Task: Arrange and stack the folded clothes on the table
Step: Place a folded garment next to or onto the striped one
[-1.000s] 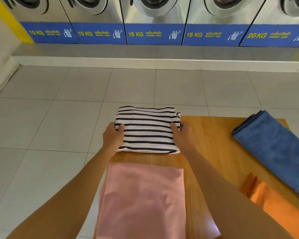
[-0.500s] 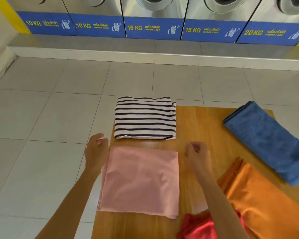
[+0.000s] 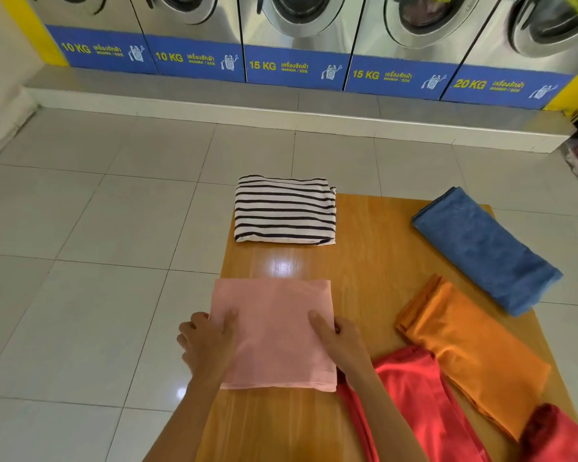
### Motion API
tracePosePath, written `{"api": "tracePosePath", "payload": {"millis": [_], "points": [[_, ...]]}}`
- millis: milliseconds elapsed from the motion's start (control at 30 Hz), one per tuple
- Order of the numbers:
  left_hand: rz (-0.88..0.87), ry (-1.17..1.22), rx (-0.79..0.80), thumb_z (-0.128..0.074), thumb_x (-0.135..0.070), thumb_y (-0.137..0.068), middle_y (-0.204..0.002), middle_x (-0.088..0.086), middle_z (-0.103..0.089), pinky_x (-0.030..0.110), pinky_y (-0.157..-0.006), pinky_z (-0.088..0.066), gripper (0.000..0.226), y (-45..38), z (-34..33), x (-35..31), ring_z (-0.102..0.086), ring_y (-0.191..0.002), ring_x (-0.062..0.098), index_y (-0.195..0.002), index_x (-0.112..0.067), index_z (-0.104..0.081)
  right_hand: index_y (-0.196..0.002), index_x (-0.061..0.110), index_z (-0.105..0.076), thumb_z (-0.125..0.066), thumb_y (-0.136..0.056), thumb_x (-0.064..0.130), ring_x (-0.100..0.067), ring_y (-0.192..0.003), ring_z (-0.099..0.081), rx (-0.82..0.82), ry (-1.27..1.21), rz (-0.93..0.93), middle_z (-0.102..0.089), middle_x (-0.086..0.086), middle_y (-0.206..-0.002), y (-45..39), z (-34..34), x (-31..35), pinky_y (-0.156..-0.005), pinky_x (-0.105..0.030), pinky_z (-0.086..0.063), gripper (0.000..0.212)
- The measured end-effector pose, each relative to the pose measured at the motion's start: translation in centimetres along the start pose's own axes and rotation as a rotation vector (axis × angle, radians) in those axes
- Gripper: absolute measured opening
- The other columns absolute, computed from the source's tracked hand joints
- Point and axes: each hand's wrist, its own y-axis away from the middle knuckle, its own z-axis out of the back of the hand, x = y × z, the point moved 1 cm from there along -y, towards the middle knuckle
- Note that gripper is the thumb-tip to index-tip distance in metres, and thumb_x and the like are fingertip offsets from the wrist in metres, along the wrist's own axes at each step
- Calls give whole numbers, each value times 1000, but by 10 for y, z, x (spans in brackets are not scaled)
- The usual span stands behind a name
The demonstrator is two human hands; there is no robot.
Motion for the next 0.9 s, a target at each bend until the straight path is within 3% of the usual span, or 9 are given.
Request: {"api": "tracePosePath", "payload": {"millis": [133,267,400,533,633,767,900], "points": [[53,1,74,-55,-65,-83,-111,14,-50,44,-80,-42,61,-4,4,18,-50,-107,36,-111,-10,-48,-93,18,-67,-65,-74,73,-16,-81,-72,-25,23,34,-74,4,-87,6,-6,3,-74,-43,-61,58],[-50,68,170,-54,-52,-91,-93,5,-59,37,-71,-46,40,-17,13,31,-59,-84,26,-103,-14,-48,-119,18,-48,-59,-93,52,-17,-99,-61,54,-27,-41,-60,6,-109,9,-18,10,-77,-32,-51,44],[-180,69,107,-50,-39,-96,-80,2,-60,32,-65,-43,27,-23,19,22,-59,-76,22,-89,-13,-52,-126,20,-48,-56,-92,53,-22,-104,-62,11,-16,-8,-62,2,-114,2,-29,9,-93,-48,-53,48],[-180,110,126,-47,-38,-99,-73,1,-53,30,-59,-37,31,-36,23,0,-55,-71,21,-85,-10,-47,-119,24,-51,-57,-95,48,-12,-95,-61,-16,-68,88,-63,5,-108,-8,-22,27,-80,-33,-53,35],[-209,124,100,-49,-40,-98,-81,2,-56,29,-66,-36,31,-57,29,-21,-54,-75,21,-93,-9,-52,-118,21,-52,-58,-97,44,-8,-91,-59,9,-79,163,-61,6,-104,-27,-13,51,-67,-23,-46,31],[-229,164,70,-53,-45,-95,-80,5,-59,28,-58,-35,38,-86,26,-58,-54,-72,20,-89,-8,-58,-113,23,-54,-59,-94,51,-18,-94,-63,-39,-24,166,-64,3,-103,-68,-6,72,-76,-36,-55,34],[-86,173,146,-57,-54,-89,-80,4,-65,33,-65,-44,46,-105,10,-72,-62,-77,25,-89,-8,-65,-116,14,-57,-67,-86,56,-24,-99,-65,-1,-27,36,-66,-3,-110,-97,2,74,-89,-49,-57,52]]}}
